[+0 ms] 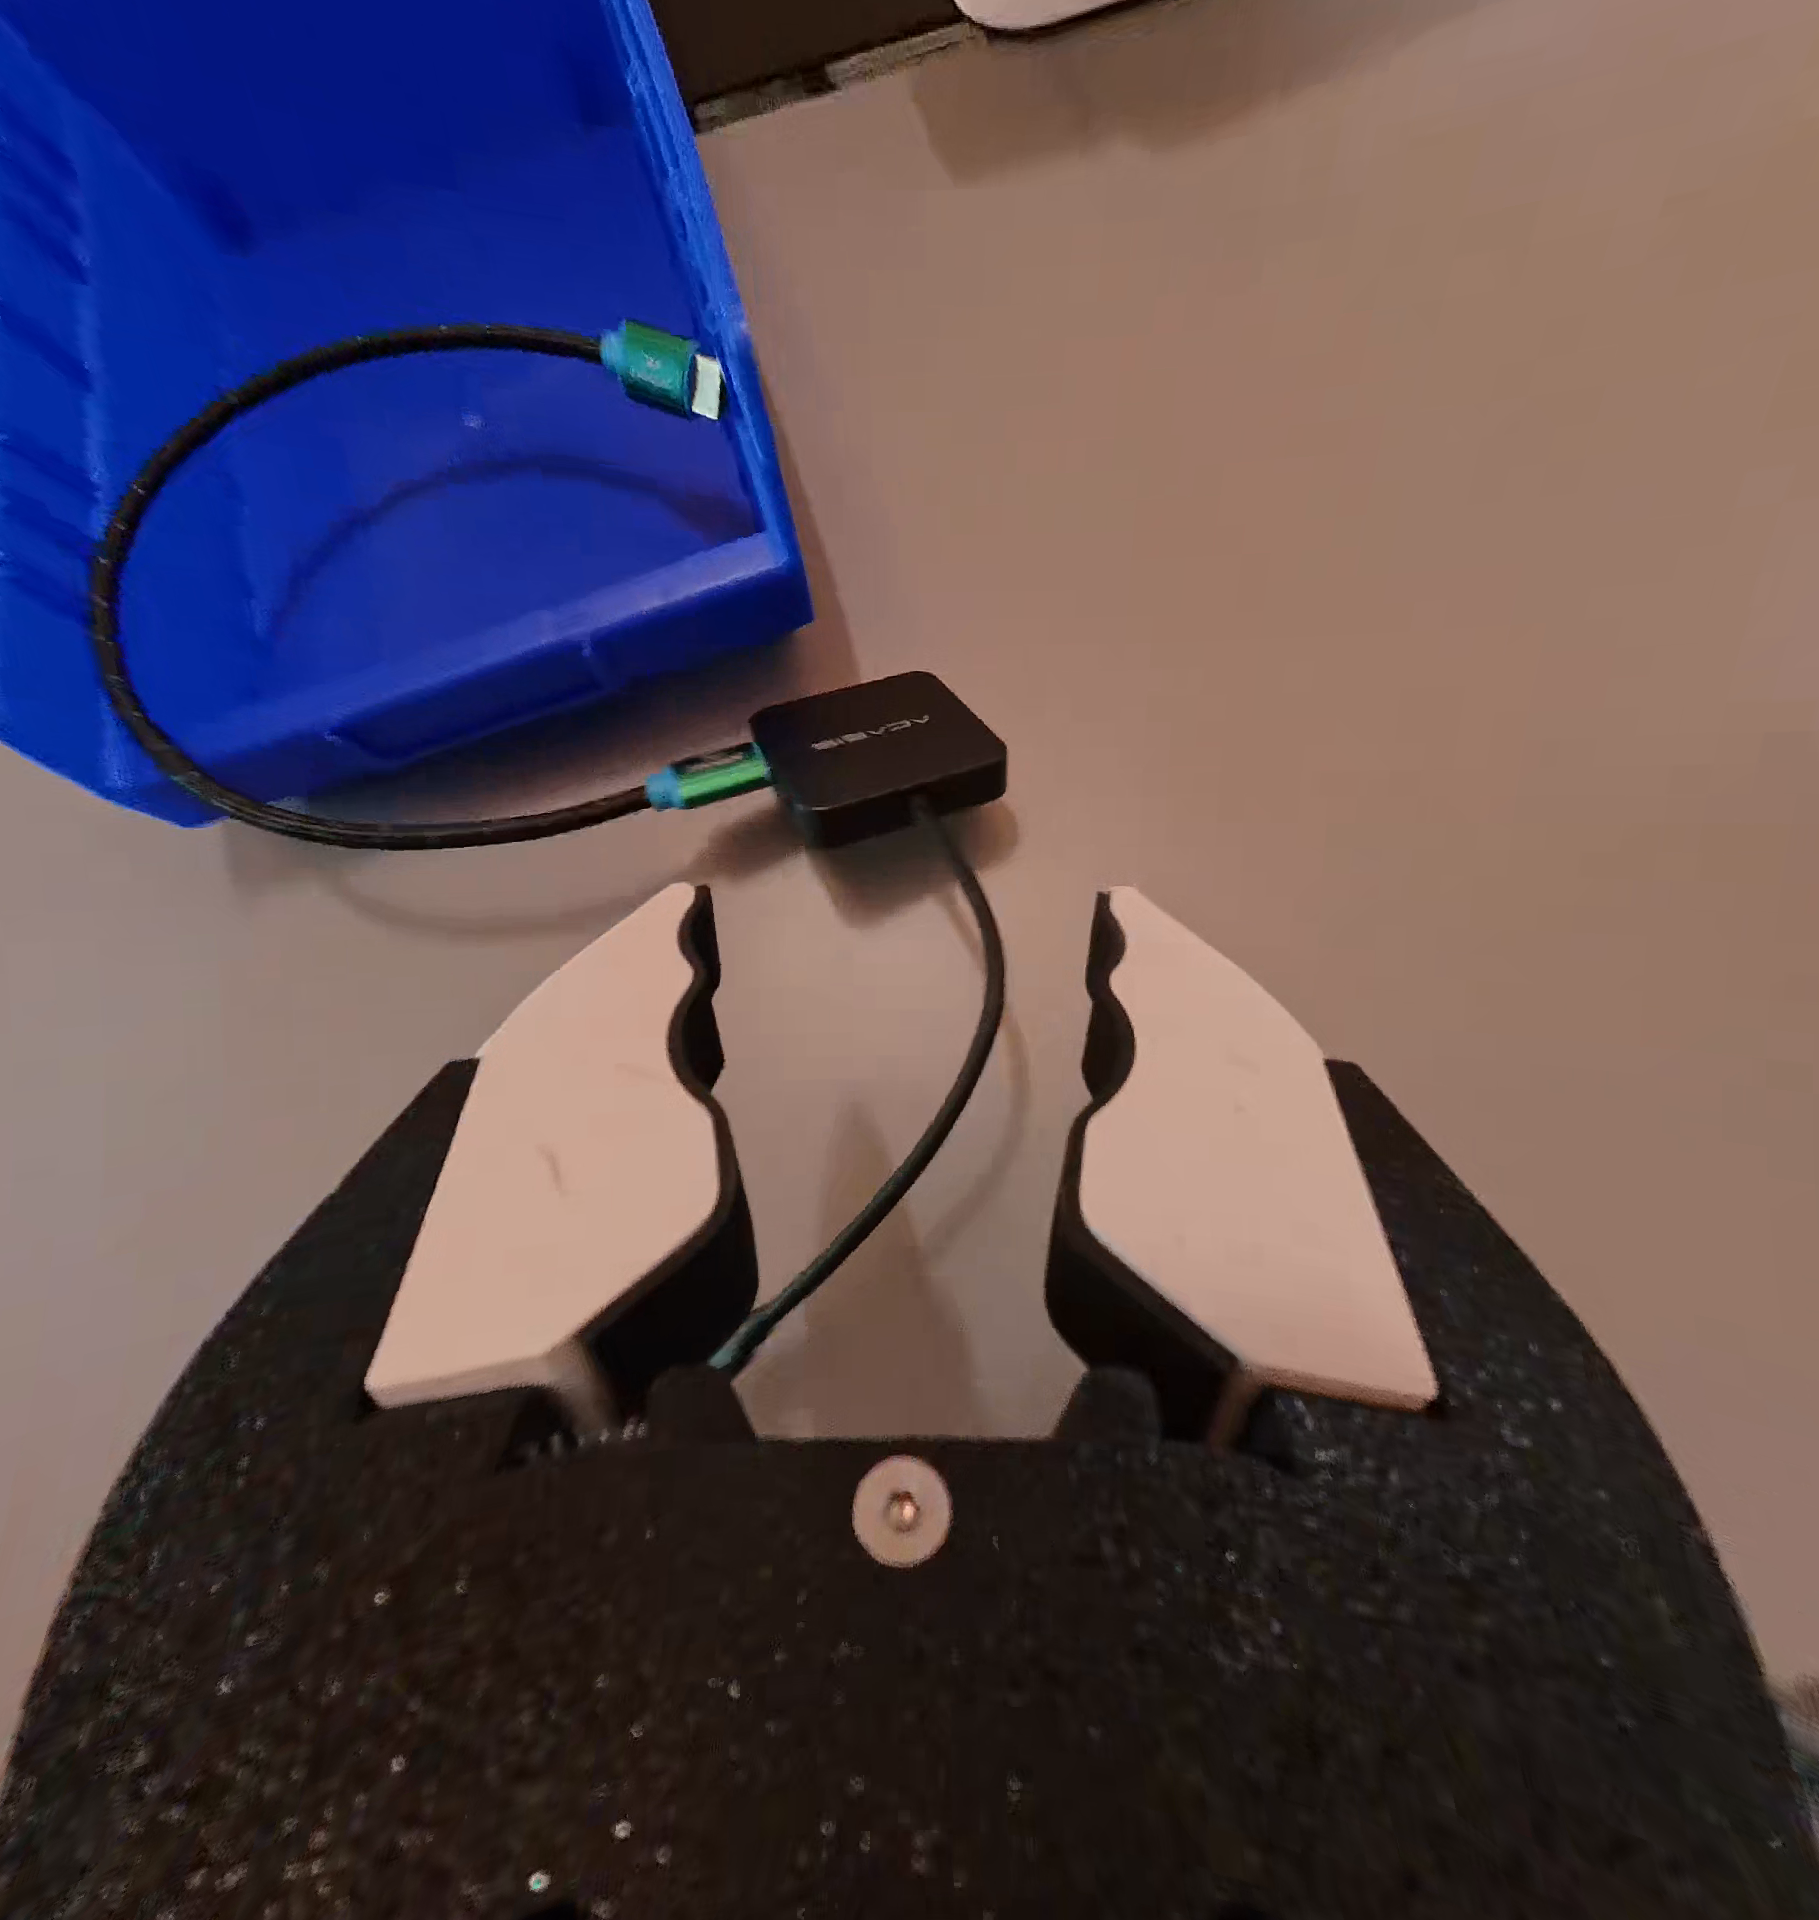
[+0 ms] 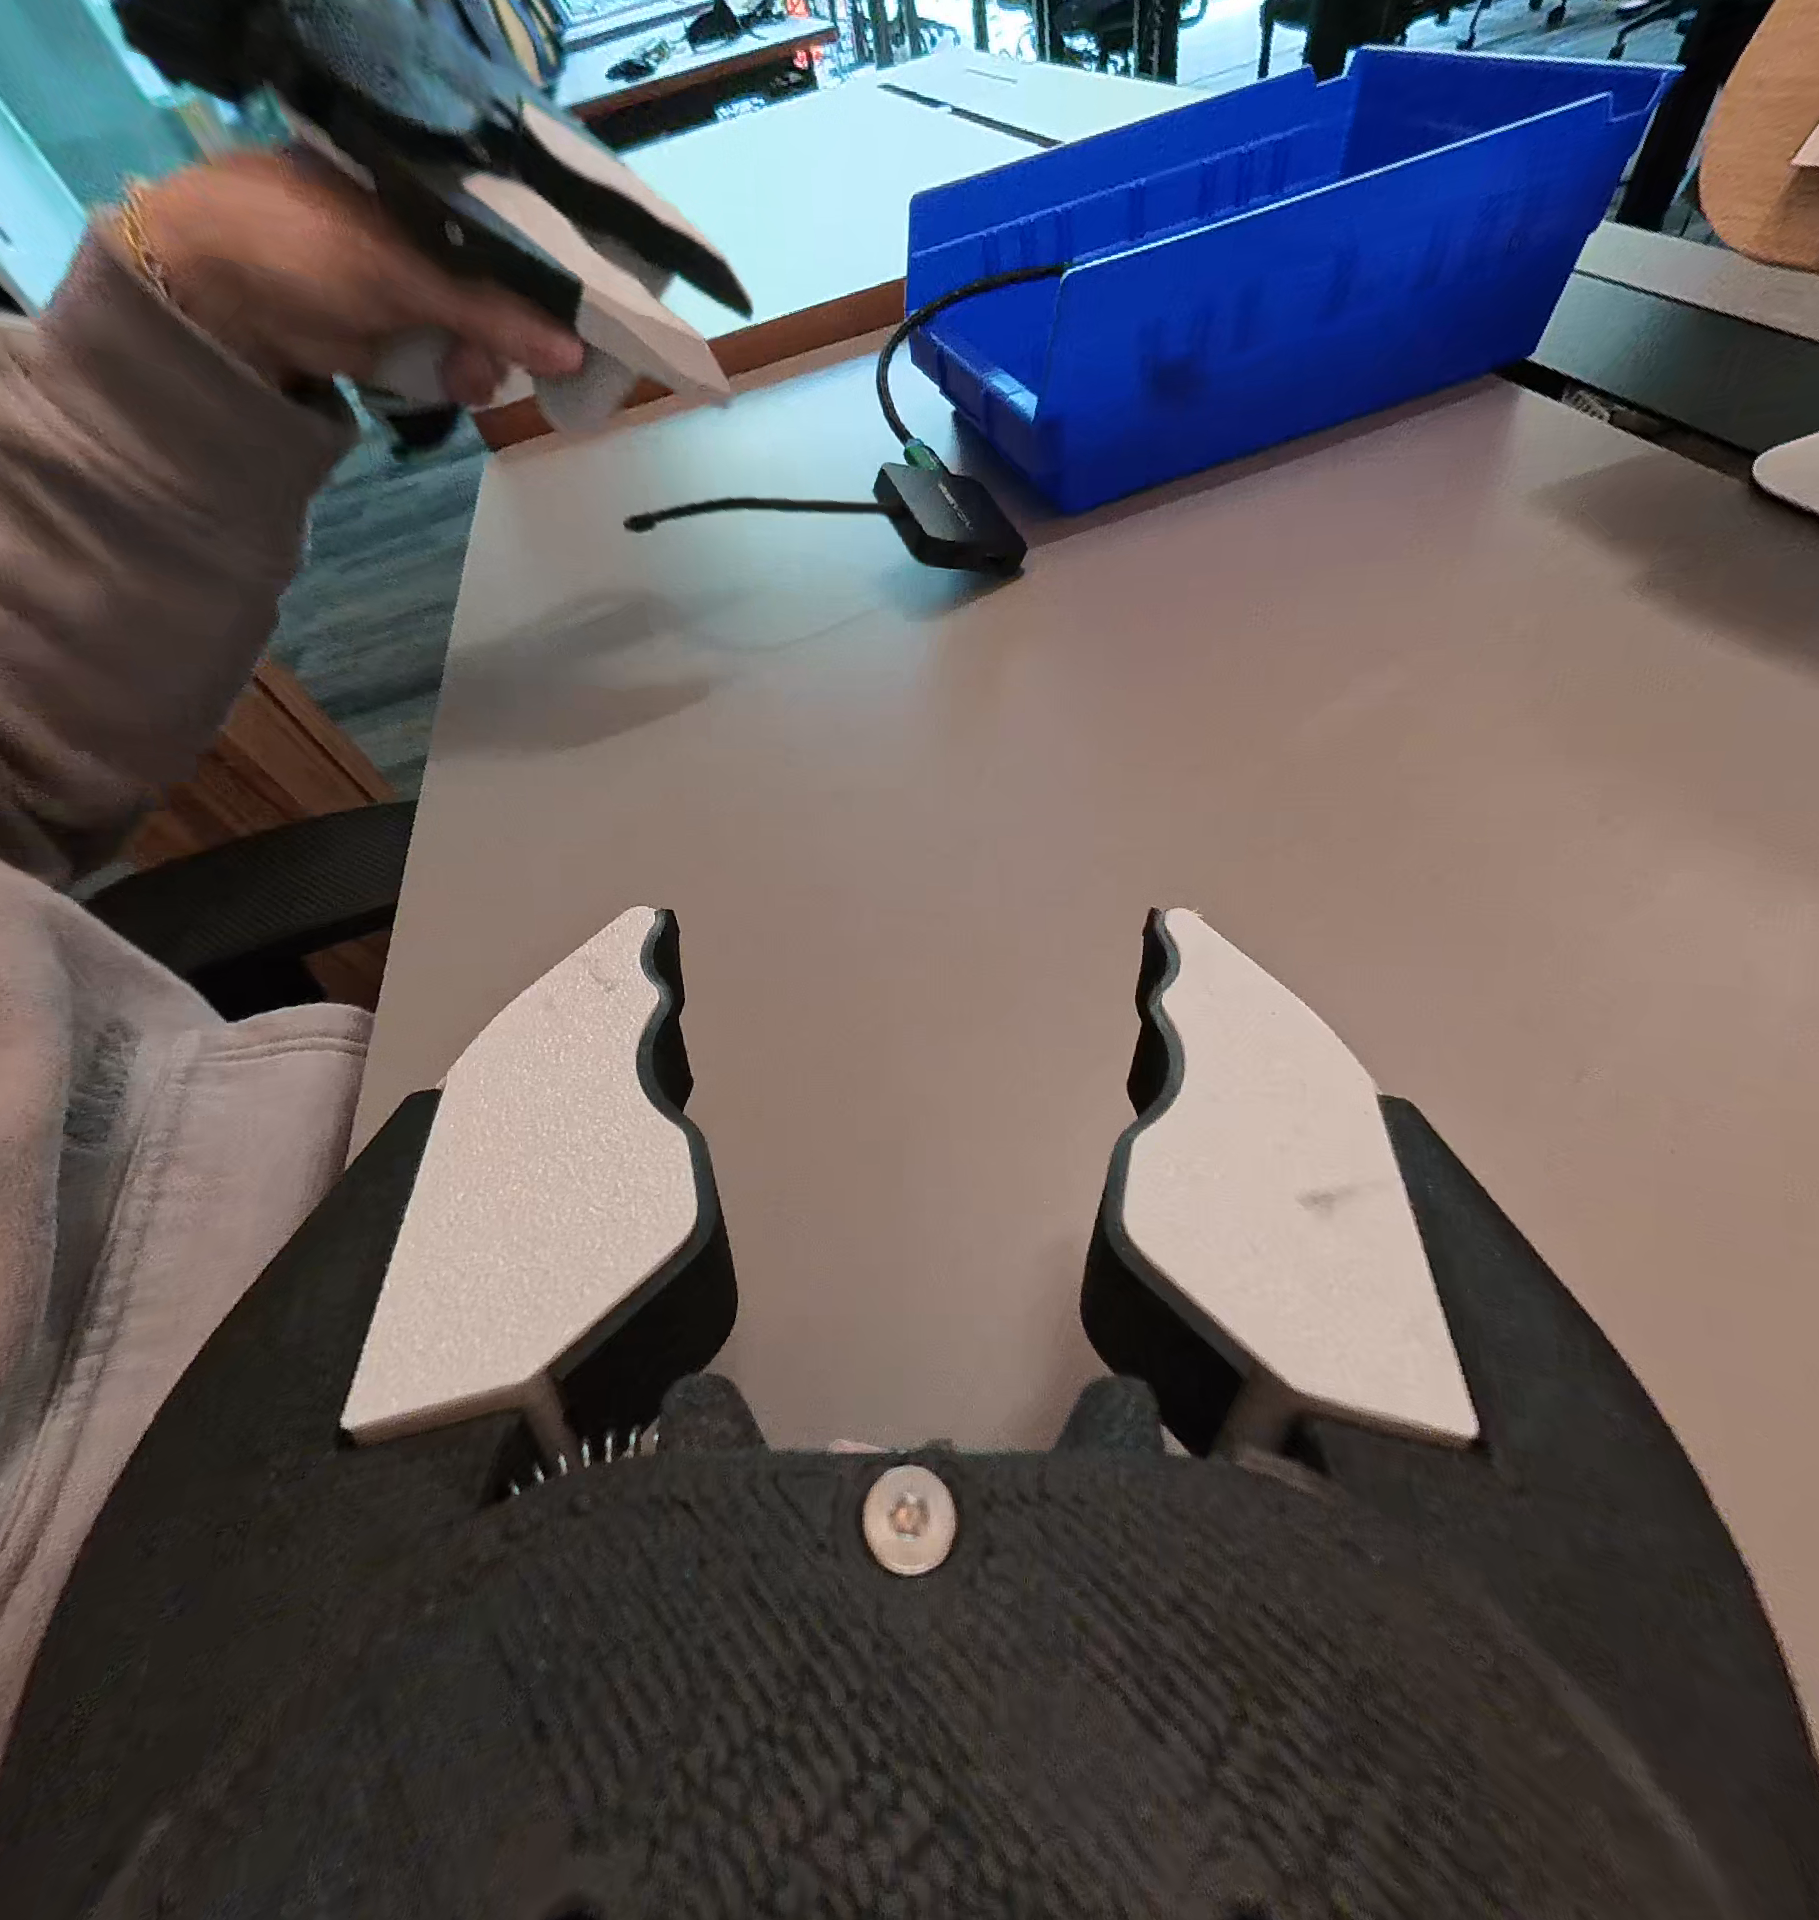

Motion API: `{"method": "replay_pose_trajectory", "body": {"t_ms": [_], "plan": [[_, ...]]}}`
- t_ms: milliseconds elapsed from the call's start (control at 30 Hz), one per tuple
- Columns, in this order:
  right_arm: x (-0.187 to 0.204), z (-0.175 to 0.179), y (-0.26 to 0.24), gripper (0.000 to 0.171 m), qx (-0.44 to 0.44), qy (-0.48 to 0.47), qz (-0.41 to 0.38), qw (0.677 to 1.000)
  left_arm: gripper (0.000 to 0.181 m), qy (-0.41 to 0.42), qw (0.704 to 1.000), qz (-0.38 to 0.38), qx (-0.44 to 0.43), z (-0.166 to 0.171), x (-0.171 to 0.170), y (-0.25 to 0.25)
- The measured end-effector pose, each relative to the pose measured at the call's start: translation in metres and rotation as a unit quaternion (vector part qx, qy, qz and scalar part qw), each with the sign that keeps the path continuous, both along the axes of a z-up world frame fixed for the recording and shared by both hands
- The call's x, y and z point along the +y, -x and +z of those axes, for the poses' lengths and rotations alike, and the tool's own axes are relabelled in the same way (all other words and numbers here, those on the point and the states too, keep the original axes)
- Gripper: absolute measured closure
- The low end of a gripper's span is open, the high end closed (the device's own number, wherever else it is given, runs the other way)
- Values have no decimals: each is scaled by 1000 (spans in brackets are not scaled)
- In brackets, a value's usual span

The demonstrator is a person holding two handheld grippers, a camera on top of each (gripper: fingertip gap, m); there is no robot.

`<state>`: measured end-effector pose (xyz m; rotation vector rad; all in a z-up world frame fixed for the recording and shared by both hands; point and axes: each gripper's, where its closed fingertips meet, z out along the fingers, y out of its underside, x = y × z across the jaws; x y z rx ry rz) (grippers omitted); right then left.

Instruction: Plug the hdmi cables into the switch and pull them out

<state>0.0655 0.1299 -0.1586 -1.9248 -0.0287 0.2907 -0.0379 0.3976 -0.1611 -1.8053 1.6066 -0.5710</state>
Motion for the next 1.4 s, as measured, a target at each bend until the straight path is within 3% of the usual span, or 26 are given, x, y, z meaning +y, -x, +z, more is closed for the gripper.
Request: {"method": "replay_pose_trajectory", "body": {"t_ms": [100,300,400,500,733,867,967,1100,1200,1300,1400], "plan": [[5,0,0,87,-1,0,3,1000,99,3,999,45,8,-34,-2,-17],[1,-6,0,86,-8,8,1,1000,96,-46,992,99,59,-66,10,-49],[-3,-6,-2,86,-1,6,-4,1000,97,-43,989,123,66,-78,13,-57],[-6,-7,-6,86,7,3,-8,1000,113,-88,984,138,66,-83,23,-55],[-7,-10,-10,87,34,-1,-13,999,114,-142,987,77,5,-63,28,-53],[-6,-11,-9,87,35,-1,-8,999,114,-202,977,57,-48,-27,21,-46],[-5,-10,-8,87,45,-7,-6,999,114,-289,953,37,-85,17,12,-40],[-2,-1,-4,86,63,-32,5,997,114,-413,896,-36,-161,85,-27,-42],[0,15,-1,86,80,-73,10,994,114,-430,862,-129,-237,118,-82,-52],[1,37,-1,83,111,-130,7,985,114,-395,829,-260,-298,125,-147,-62],[-1,58,1,82,184,-185,20,965,114,-340,785,-405,-324,109,-215,-65]]}}
